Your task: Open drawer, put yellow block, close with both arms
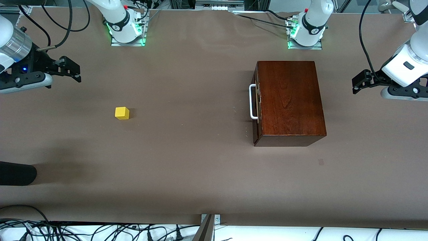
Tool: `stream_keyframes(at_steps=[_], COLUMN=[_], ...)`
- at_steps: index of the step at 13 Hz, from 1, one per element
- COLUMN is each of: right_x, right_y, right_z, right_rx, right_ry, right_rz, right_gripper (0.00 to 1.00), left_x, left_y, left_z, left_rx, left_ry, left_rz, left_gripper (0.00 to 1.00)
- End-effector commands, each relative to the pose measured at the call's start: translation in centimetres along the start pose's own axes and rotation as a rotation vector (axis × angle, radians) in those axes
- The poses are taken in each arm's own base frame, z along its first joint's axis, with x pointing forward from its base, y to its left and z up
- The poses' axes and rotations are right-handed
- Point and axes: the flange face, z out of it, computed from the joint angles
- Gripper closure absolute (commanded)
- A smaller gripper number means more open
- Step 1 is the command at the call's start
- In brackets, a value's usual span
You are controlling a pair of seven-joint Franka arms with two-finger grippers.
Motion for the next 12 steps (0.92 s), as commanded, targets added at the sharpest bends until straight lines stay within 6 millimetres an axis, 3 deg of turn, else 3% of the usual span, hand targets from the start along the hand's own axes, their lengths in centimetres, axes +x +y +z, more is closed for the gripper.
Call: stream_keyframes(at_steps=[1,3,8,11,12], right_x=[0.2,0.2,0.2,0.2,0.2], right_y=[0.2,0.2,0.2,0.3,0.3], right_z=[-0.5,-0.5,-0.5,-0.5,-0.5], right_rx=[-0.013,-0.013,-0.013,-0.013,-0.013], right_ry=[-0.001,-0.001,-0.001,-0.001,-0.001], right_rz=[0.003,0.003,0.003,0.004,0.006], right_gripper=[0.00,0.00,0.00,0.00,0.00], left_x=[0.5,0.5,-1.1,-0.6,-0.3], left_y=[0.2,0.5,6.2,13.5,16.8], left_z=[-0.5,-0.6,0.7,4.6,4.9], left_rx=[-0.021,-0.021,-0.018,-0.019,-0.022], left_ry=[0.003,0.005,-0.138,-0.235,-0.209], left_rz=[0.003,0.001,0.100,0.201,0.192], left_gripper=[0.00,0.00,0.00,0.00,0.00])
